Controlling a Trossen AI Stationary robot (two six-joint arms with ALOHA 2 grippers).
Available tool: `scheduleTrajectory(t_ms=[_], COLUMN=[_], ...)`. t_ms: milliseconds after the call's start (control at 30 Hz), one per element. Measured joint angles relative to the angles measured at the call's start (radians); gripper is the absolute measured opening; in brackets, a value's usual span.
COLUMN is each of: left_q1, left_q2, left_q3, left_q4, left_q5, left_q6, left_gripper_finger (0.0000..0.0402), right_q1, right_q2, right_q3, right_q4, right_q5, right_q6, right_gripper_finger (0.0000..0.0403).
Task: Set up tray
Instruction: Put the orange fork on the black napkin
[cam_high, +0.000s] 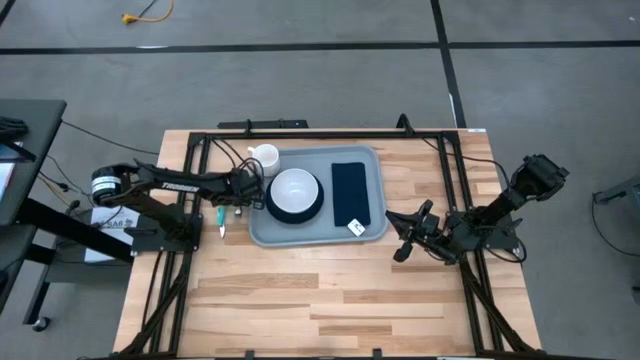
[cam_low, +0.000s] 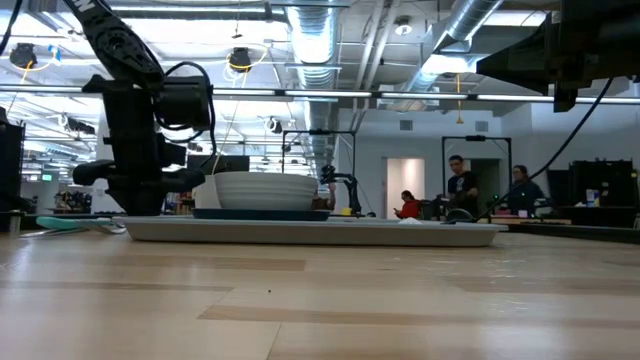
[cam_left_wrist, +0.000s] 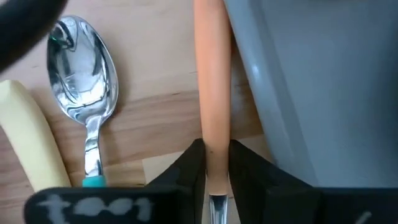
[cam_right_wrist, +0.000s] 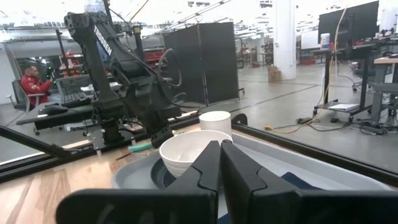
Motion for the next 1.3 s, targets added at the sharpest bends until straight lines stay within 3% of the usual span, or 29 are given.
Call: scheduleTrajectory(t_ms=[200, 667, 1067, 1200, 1300], left_q1=[-0.016, -0.052, -0.089, -0.176, -0.276], left_q2=[0.001, -0.032, -0.367, -0.472, -0.512], left_q3=[-0.002, -0.001, 0.001, 0.001, 0.001], left_q4=[0.002, 0.003, -0.084, -0.053, 0.067], left_q5=[-0.102, -0.28, -0.322, -0.333, -0.356], left_q6=[-0.033, -0.044, -0.02, -0.032, -0.013], left_gripper_finger=[0.0026, 0.0026, 0.0028, 0.003, 0.003], right_q1=[0.0, 0.0, 0.0, 0.0, 0.0], right_q2=[0.0, 0.0, 0.0, 0.0, 0.0], right_q3=[0.0, 0.0, 0.0, 0.0, 0.008], right_q4=[0.0, -0.004, -0.004, -0.002, -0.001], right_q5=[0.0, 0.0, -0.004, -0.011, -0.028], right_q6=[0.0, -0.015, -0.015, -0.015, -0.015], right_gripper_finger=[0.0005, 0.0005, 0.0005, 0.0005, 0.0005])
